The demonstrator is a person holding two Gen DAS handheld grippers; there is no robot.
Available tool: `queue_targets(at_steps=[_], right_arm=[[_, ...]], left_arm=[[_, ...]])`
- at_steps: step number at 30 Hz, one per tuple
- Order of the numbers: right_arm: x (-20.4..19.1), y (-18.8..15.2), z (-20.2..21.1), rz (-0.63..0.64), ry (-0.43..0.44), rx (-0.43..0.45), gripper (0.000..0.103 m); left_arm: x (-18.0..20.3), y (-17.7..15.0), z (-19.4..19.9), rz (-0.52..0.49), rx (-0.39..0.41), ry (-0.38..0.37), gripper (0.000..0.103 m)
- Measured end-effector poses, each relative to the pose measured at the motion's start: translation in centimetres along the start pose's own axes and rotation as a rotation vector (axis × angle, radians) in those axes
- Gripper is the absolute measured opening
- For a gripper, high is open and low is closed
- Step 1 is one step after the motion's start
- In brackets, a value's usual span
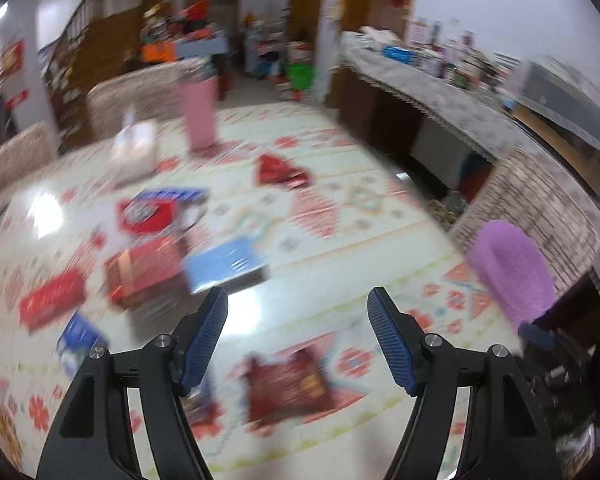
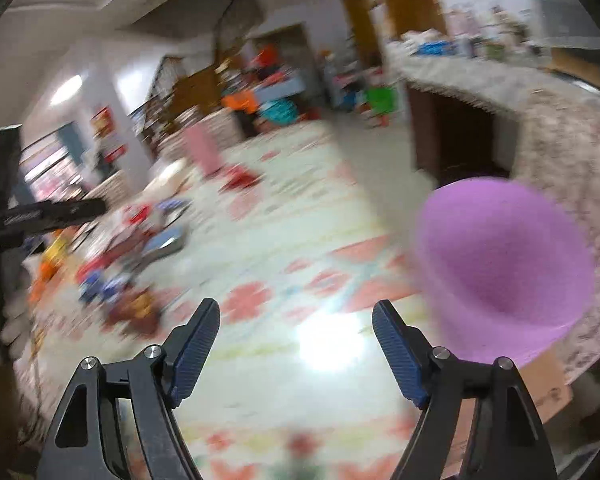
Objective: Collect trash
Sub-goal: 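Grasp the small blue item with the right tool while the left grasps the red snack bag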
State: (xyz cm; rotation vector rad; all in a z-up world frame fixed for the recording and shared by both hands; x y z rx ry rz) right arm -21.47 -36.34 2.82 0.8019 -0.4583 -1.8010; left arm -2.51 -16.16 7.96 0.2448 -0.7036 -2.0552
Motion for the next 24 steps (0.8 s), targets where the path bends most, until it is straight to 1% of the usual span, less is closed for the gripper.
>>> queue_targets(at_steps=[4,7,10,13,14,15,17,18,20,21,22,24], right_arm=[[-6.0,-2.4,-2.3,0.091,0.098,-0.088,0.083],[-10.3,-4.5,-3.5,0.165,0.162,-0.144,0.083],[-13.3,-6.3,-4.6,0.222,0.19,-0.187,0.083],[-14.8,-7.8,-5.8,0.264,0.178,-0.232,0.083],[-15.2,-8.3,-6.2,0.277,0.165,-0.242,0.08],[-15.5,-8.9,-6.5,0.293,0.151,-0.252,0.072],[-15.6,-9.5,-6.7,0.317,0.13,-0.264,0.064],[-15.8,-9.7,-6.6,0.342,0.105,-0.248,0.054],[-16.3,-9.8,-6.6,0.357,0.115,-0.262,0.04],[-16.4,-9.7,-6.6,0.358,0.119,-0.263,0.035],[-16.4,-9.6,-6.6,0.365,0.11,-0.257,0.033],[-16.3,-9.2,-6.6,0.38,0.074,-0.237,0.026]], left_arm=[[-4.9,-2.4,-0.7,0.078,-0.016,0.05,0.071],[-7.3,-3.9,-1.4,0.124,-0.04,0.054,0.071],[-7.9,-5.1,-2.4,0.135,-0.069,0.028,0.071],[-6.8,-5.7,-3.7,0.094,-0.096,-0.001,0.071],[-6.5,-5.9,-4.0,0.075,-0.099,-0.012,0.071],[-5.9,-5.8,-4.2,0.058,-0.101,-0.021,0.071],[-4.1,-5.6,-5.1,-0.002,-0.108,-0.048,0.071],[-3.4,-5.5,-5.4,-0.029,-0.112,-0.055,0.071],[-2.3,-5.2,-6.2,-0.089,-0.118,-0.059,0.071],[-1.7,-5.0,-6.6,-0.123,-0.121,-0.055,0.071],[-1.3,-5.0,-6.8,-0.147,-0.124,-0.052,0.071],[-0.6,-4.9,-7.5,-0.2,-0.137,-0.052,0.071]])
Point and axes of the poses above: each gripper's, at about its wrist camera, not at the fingertips, and z roughly against the way its jaws point, x to its right, y to its top, the point moved 6 cm from there along -z, roughly the way its jaws point, and after that the axes turned 7 degrees about -x, right-handed, at the moved point
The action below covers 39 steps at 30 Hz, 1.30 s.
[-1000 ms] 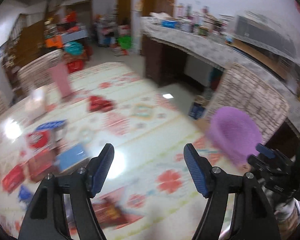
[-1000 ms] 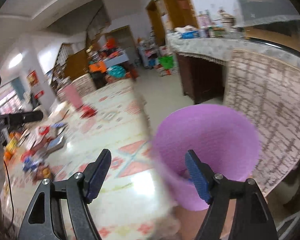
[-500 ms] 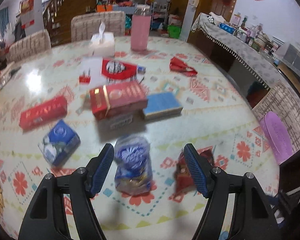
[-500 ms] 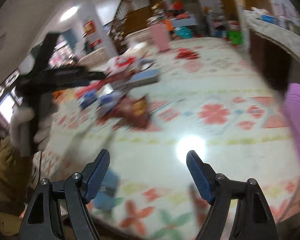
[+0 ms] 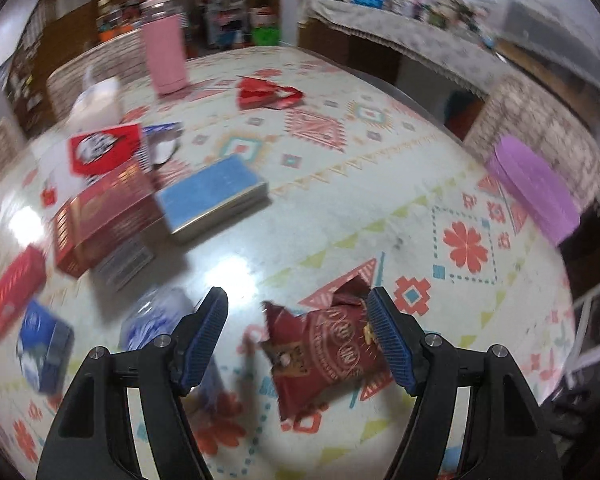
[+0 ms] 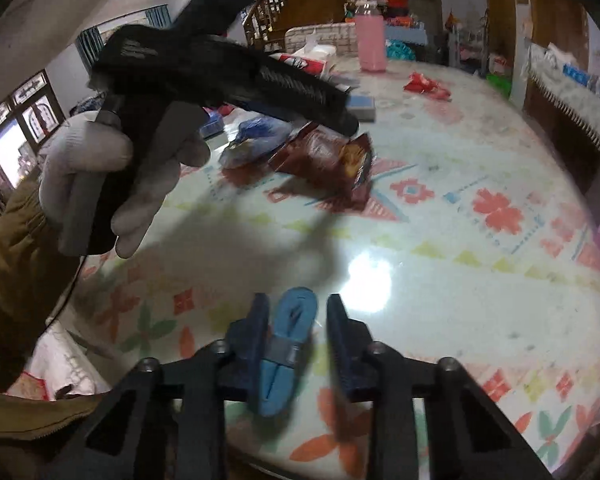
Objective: Collect trash
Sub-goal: 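Grasp the small blue item with the right tool while the left grasps the red snack bag, then carry the blue item and red snack bag over the pink basket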
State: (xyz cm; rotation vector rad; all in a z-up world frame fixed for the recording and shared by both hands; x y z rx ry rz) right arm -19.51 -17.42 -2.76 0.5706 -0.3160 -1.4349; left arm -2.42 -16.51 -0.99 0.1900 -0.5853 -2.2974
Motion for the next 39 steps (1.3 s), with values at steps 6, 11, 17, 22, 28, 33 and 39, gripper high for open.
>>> queue_targets(at_steps=[6,11,17,22,28,33,39], right_arm=[[5.0,0.8,0.4,-0.098,-0.131,0.021,0.026],[8.5,0.7,1.3,-0.197,-0.141,0.035,0.026],[10.3,0.5,2.2,-0.269,-0.122,0.068,0.022],[10.9,0.6,3.0,-0.295,-0.106,0.104,0.02],[11.2,0.6,4.3,-0.31,-0.102,0.146,0.02],[11.4,0.5,5.1,-0.321,-0.104,0.172,0.019],[12.0,0.5,6.6,-0.338,-0.105,0.212,0.019]], left_arm=[[1.4,-1.1,-1.6,-0.079,-0.058,-0.013,0.073],[2.4,-2.1,-2.2,-0.108,-0.079,0.022,0.069],[2.3,-1.6,0.6,-0.01,0.001,0.028,0.041],[3.3,-1.7,3.5,0.01,0.076,0.02,0.04],[4.3,-1.6,6.3,0.025,0.14,0.044,0.04],[4.9,-1.7,7.5,0.02,0.17,0.073,0.04],[6.4,-1.9,8.3,0.0,0.182,0.085,0.04]])
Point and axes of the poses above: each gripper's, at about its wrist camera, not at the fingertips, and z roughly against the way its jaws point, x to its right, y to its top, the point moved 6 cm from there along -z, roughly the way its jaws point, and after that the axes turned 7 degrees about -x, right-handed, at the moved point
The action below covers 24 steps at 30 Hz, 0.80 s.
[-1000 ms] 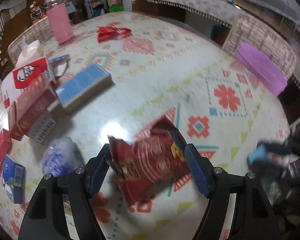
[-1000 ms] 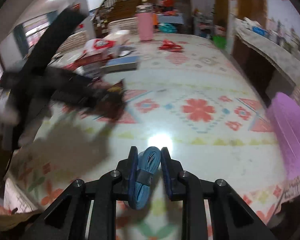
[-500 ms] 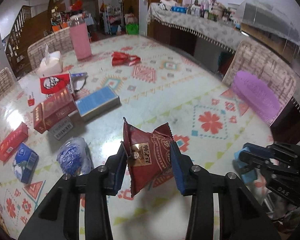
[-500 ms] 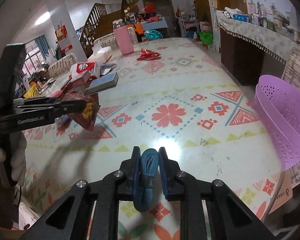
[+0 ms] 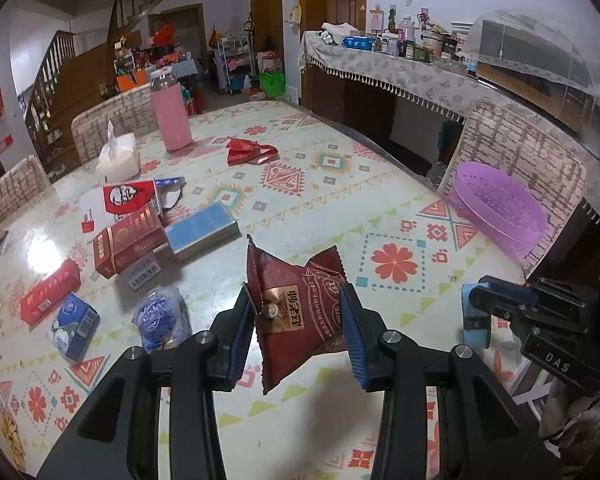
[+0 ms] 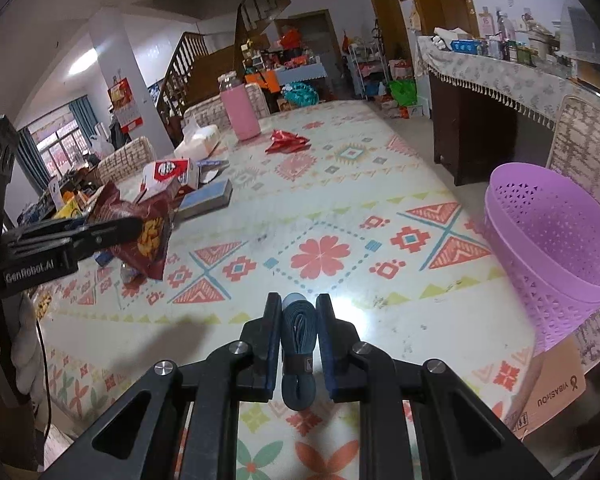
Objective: Collect trash
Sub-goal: 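Carry the blue item and red snack bag over the pink basket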
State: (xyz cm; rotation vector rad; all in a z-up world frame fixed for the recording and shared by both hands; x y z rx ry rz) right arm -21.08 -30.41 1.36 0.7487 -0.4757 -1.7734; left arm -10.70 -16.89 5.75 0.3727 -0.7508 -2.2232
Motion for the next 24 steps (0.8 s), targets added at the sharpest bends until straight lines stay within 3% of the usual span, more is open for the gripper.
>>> queue_targets(at_steps=[9,24], right_arm=[[0.8,0.4,1.9,-0.018,0.003,0.051,0.019],[5.8,2.2,4.0,-0.107,-0.019,0.111,0.019]], left_arm=[[1.5,0.3,0.4,-0.027,0.01,0.035,0.04],[3.8,2.7,-0.9,-0.072,-0.013,0.104,0.04]])
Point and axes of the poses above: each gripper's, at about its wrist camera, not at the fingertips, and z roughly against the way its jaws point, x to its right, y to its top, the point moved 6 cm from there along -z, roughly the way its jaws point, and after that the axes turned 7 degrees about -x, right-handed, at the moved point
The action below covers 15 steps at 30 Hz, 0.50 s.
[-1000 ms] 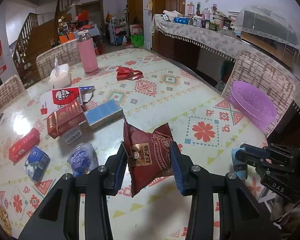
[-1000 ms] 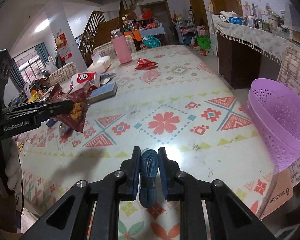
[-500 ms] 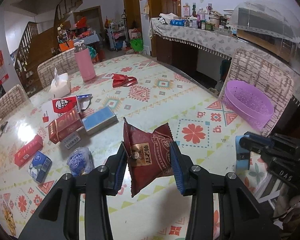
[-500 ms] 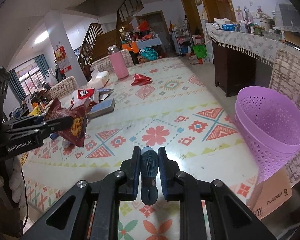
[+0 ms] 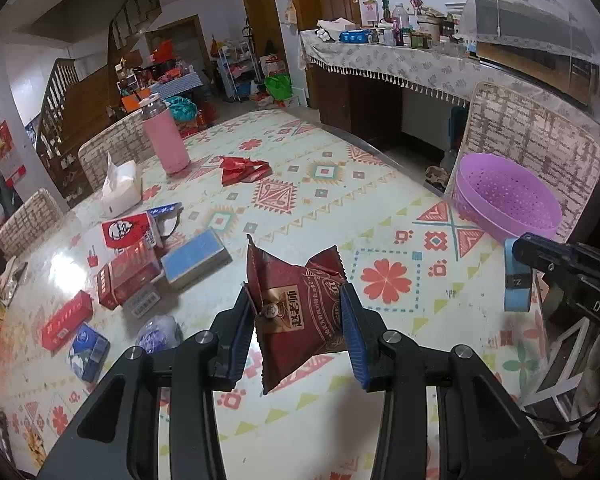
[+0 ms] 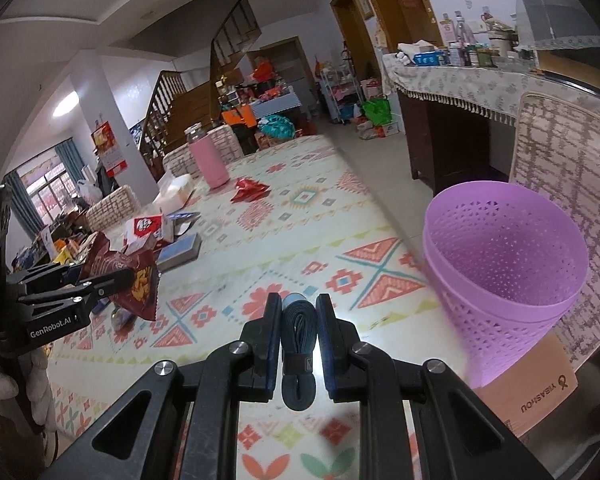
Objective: Collect trash
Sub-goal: 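Carry the blue item and red snack bag over the pink basket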
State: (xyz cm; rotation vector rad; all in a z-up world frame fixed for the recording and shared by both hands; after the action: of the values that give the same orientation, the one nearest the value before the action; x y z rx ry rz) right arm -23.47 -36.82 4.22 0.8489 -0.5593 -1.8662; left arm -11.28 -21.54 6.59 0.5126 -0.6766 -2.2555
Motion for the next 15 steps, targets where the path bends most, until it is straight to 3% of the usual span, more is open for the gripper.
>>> queue_targets(at_steps=[15], right_arm=[[4.5,3.3,1.5,-0.058,-0.036,0.038,0.019]], left_arm=[[3.7,3.6,-1.0,-0.064,0.005,-0.026,0.04]])
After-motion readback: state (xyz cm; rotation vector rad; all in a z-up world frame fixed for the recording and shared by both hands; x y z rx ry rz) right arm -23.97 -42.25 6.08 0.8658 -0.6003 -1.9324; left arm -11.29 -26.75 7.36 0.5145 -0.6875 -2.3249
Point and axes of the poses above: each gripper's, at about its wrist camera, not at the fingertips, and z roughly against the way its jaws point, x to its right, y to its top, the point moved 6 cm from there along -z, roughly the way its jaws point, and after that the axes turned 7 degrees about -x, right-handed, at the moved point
